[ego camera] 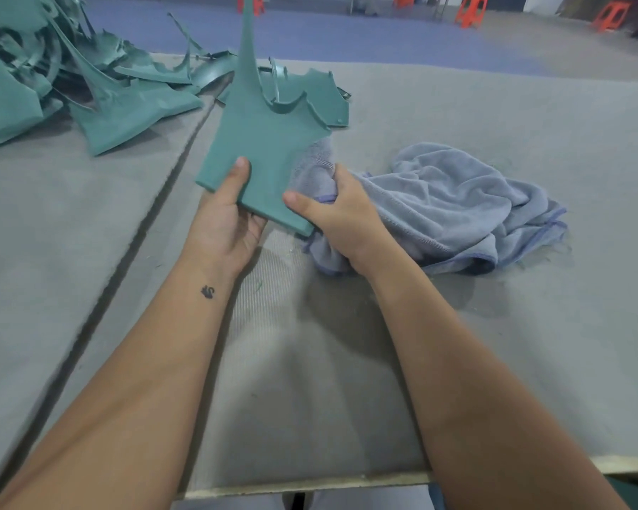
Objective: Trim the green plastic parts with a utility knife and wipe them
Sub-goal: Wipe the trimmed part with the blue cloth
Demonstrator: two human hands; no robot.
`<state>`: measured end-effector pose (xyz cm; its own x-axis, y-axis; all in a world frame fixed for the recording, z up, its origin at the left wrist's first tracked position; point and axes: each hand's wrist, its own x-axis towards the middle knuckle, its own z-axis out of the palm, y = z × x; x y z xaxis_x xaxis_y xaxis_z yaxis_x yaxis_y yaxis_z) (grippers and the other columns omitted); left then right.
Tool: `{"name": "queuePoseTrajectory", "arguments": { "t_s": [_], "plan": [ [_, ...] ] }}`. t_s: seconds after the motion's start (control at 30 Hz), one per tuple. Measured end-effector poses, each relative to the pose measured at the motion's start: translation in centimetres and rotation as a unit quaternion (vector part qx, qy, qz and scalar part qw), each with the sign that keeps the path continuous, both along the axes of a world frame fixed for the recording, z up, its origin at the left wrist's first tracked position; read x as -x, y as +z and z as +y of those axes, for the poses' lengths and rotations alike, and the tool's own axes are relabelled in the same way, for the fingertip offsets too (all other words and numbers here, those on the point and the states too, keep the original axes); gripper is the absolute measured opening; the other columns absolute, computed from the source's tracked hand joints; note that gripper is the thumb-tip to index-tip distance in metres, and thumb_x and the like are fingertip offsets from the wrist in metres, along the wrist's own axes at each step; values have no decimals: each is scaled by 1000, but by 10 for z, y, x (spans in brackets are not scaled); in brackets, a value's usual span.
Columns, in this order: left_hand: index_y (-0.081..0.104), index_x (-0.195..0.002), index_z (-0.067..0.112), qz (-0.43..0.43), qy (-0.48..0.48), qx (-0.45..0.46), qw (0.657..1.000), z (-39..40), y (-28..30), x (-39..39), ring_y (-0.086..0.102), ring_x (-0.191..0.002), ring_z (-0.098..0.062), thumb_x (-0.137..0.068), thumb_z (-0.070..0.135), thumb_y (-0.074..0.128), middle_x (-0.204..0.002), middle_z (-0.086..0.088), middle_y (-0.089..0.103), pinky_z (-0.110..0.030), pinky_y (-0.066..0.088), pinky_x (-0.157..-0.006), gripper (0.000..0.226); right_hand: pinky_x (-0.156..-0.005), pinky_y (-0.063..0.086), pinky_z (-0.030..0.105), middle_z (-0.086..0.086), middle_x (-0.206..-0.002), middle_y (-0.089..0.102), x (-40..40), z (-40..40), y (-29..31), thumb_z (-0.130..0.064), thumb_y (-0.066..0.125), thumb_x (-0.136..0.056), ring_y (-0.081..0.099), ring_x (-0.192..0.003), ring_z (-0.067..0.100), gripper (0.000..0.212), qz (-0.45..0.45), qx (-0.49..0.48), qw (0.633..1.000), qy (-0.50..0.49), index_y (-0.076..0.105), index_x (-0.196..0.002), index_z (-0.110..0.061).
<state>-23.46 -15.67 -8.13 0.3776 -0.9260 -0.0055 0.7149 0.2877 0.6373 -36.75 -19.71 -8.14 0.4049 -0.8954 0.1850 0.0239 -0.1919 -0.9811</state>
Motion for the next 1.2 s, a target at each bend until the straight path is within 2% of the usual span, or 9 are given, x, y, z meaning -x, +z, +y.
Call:
{"name": "queuePoseTrajectory", "arguments": {
  "t_s": [0.2, 0.37, 0.5, 0.67, 0.8, 0.87, 0.93, 1.07, 1.2],
  "plan": [
    [55, -125, 4, -2, -28, -19, 999, 0, 0, 7, 72, -91, -17, -100, 12, 47, -101, -8, 74, -27, 58, -69, 28, -59, 53, 20, -9, -71, 70, -5, -6, -2, -29, 62, -92, 68, -69, 4, 18, -63, 0, 995, -79, 63, -80, -16],
    [62, -114, 8, 3, 8, -90, 996, 3, 3, -8, 72, -88, -18, -97, 15, 52, -97, -5, 75, -31, 60, -71, 21, -87, 56, 48, 16, -104, 70, 8, -26, 3, -61, 55, -86, 70, -92, 30, 58, -218, -223, 928, -203, 59, -110, -8],
    [60, -109, 19, -82, 167, -68, 980, 1, 6, -20, 70, -90, -12, -96, 10, 55, -99, 3, 72, -37, 58, -80, 17, -99, 51, 40, 9, -118, 66, 28, -32, 3, -51, 53, -92, 65, -106, 20, 51, -232, -161, 935, -216, 58, -123, -10],
    [58, -123, 28, -481, 239, -26, 843, 2, -4, -24, 59, -97, 5, -91, -2, 51, -112, 3, 65, -14, 44, -91, 45, -93, 47, 38, -6, -109, 58, 13, -24, 9, -56, 59, -82, 58, -95, 19, 40, -241, -247, 934, -92, 63, -105, -23],
    [60, -129, 14, -711, 192, -6, 677, -3, -12, -12, 51, -123, -22, -83, 7, 54, -135, -15, 55, -31, 36, -108, 46, -84, 52, 31, 2, -95, 72, 18, -24, 6, -58, 40, -94, 68, -91, 20, 52, -310, -265, 912, -49, 75, -88, -20],
    [62, -127, 10, -753, 192, 0, 629, -5, -13, -9, 53, -123, -31, -78, -7, 50, -133, -18, 57, -40, 37, -108, 54, -75, 56, 27, 4, -85, 73, 22, -26, 5, -55, 33, -98, 70, -84, 17, 58, -318, -280, 905, -33, 74, -88, -14],
    [60, -129, 11, -761, 186, -3, 621, -4, -13, -7, 49, -126, -35, -77, -15, 53, -135, -19, 55, -41, 34, -110, 59, -70, 57, 30, 12, -96, 74, 20, -23, 8, -49, 40, -99, 71, -84, 21, 55, -286, -281, 915, -44, 66, -101, -1],
    [49, -133, 23, -773, 128, 7, 621, 1, -11, 2, 32, -136, -35, -82, -12, 57, -146, -15, 45, -25, 17, -113, 63, -86, 56, 48, 30, -112, 64, 19, -19, 8, -29, 62, -93, 67, -96, 37, 48, -195, -218, 952, -85, 60, -117, 13],
    [47, -130, 35, -796, 103, 18, 597, 5, -9, 3, 23, -143, -33, -83, -4, 66, -150, -8, 41, -37, 15, -115, 65, -87, 55, 53, 34, -109, 64, 20, -17, 7, -23, 65, -92, 65, -99, 46, 46, -170, -181, 965, -81, 58, -111, 18]
  ]
}}
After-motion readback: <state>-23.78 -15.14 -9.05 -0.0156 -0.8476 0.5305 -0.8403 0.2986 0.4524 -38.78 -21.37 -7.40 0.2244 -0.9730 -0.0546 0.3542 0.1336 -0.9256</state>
